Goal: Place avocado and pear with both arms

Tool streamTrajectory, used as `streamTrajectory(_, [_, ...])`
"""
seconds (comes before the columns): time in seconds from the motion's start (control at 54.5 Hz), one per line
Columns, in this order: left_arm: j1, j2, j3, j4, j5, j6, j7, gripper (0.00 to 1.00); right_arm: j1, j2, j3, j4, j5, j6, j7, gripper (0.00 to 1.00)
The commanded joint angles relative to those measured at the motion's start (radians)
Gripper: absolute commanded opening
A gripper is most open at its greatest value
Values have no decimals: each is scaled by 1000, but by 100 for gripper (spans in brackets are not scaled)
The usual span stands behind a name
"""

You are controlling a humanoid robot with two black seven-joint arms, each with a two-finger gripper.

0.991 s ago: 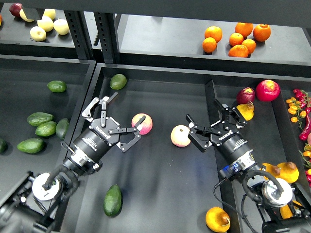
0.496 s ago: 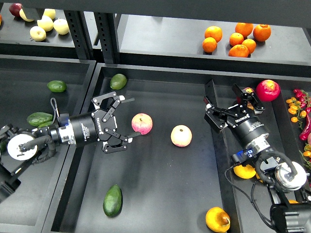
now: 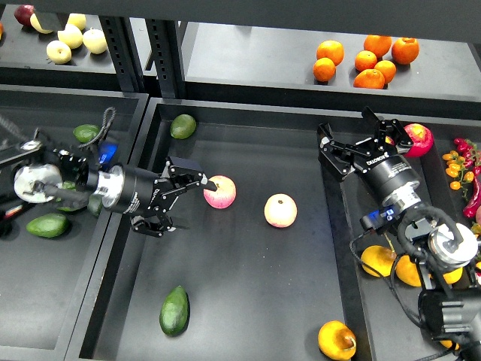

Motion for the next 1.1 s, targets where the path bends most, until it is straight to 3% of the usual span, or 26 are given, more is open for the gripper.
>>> streamTrajectory(0.0, [-115, -20, 133, 8, 53, 0, 0, 100, 2, 0, -1, 1, 2, 2, 0, 100])
streamTrajectory(0.165, [-197, -64, 270, 17, 116, 0, 0, 100, 2, 0, -1, 0, 2, 2, 0, 100])
streamTrajectory(0.771, [-195, -219, 470, 66, 285, 0, 0, 100, 2, 0, -7, 1, 3, 3, -1, 100])
streamTrajectory(1.083, [-188, -291, 559, 195, 283, 0, 0, 100, 2, 0, -9, 0, 3, 6, -1, 100])
